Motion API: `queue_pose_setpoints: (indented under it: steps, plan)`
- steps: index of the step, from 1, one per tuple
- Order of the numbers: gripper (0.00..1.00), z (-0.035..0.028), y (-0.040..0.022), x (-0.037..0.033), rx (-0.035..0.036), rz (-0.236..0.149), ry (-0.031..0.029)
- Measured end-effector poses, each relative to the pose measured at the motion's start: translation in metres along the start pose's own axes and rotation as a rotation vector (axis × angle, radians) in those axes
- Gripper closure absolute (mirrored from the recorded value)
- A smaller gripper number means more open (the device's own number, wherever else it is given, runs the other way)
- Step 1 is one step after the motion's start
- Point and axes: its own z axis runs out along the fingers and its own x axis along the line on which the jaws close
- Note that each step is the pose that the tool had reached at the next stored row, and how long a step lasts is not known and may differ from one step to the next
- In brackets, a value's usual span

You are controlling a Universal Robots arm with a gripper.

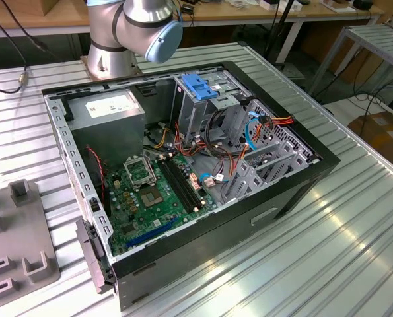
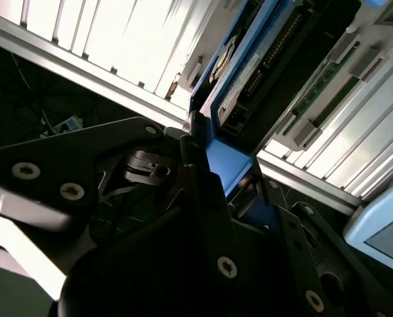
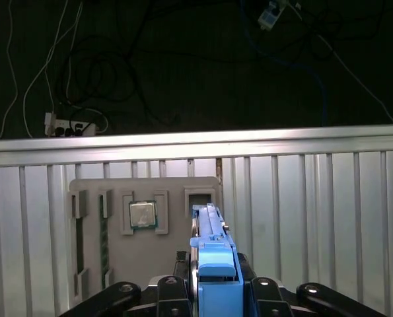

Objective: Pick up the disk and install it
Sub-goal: 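Pick up the disk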

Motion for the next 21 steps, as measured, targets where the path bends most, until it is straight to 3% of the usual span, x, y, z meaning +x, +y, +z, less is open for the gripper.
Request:
queue_pose_setpoints:
  steps: [21]
  plan:
    - [0.63,-0.0252,-0.0003,0.0,0.0001,0.0,-0.0001]
